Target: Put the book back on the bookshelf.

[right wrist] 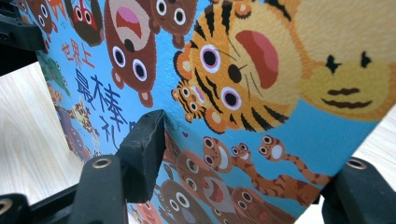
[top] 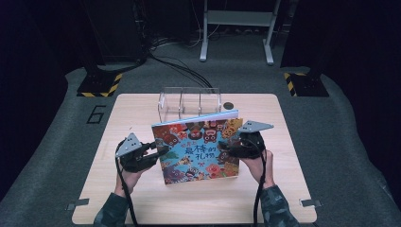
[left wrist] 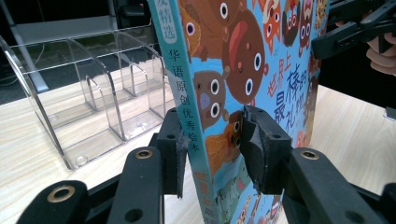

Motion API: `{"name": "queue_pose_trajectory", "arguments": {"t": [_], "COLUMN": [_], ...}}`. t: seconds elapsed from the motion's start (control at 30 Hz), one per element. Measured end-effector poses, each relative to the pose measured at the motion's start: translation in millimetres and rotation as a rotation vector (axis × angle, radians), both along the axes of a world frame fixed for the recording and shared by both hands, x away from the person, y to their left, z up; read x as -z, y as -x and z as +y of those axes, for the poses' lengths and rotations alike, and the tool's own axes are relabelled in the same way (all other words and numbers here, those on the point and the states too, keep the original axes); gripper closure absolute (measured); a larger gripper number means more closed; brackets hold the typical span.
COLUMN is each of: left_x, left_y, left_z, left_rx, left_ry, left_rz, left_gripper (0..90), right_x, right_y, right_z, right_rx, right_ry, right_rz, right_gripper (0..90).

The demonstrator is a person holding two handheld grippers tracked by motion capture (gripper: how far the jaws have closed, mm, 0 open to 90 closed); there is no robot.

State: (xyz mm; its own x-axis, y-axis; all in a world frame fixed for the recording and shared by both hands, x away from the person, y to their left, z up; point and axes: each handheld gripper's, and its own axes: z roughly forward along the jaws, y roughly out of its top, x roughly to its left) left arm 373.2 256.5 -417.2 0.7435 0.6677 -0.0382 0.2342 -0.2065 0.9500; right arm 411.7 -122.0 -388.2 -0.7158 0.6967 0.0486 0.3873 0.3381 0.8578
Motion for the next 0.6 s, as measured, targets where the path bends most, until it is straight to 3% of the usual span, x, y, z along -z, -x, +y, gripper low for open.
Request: {"name": "queue_pose_trajectory", "arguments": {"t": [0.03,0.17,0.3,0.4,0.5,0.6], "left_x": [0.6,-0.7,0.2,-0.9,1.5,1.5], "left_y": [1.7,7.2,4.2,-3.4,-9.2,-9.8], "left_z": [-1.4,-0.6,2.3,1.8,0.6,1.6], "left_rx": [-0.012,-0.02,0.009,0.036,0.015,0.021], "left_ry": [0.015,-0.003,0.023,0.045,0.062,0.049], "left_rz": [-0.011,-0.057,-0.032,0.013,-0.002,-0.011], "left_gripper": [62.3,62.8,62.6,51.5,54.6,61.6], "right_x": [0.1,0.0,0.2,0.2,0.7,0.3], "right_y": [0.4,2.4,2.3,1.3,0.4,-0.3], "right_z": [-0.2,-0.1,-0.4,0.3,-0.2,-2.7], "right_rx": [-0.003,-0.02,-0.031,-0.024,-0.012,-0.014], "right_ry": [-0.002,-0.008,-0.011,-0.013,-0.02,-0.027], "right_rz": [-0.002,-0.013,-0.018,-0.02,-0.025,-0.014], "right_gripper": [38.7,39.0,39.1,39.5,40.0,40.5]}}
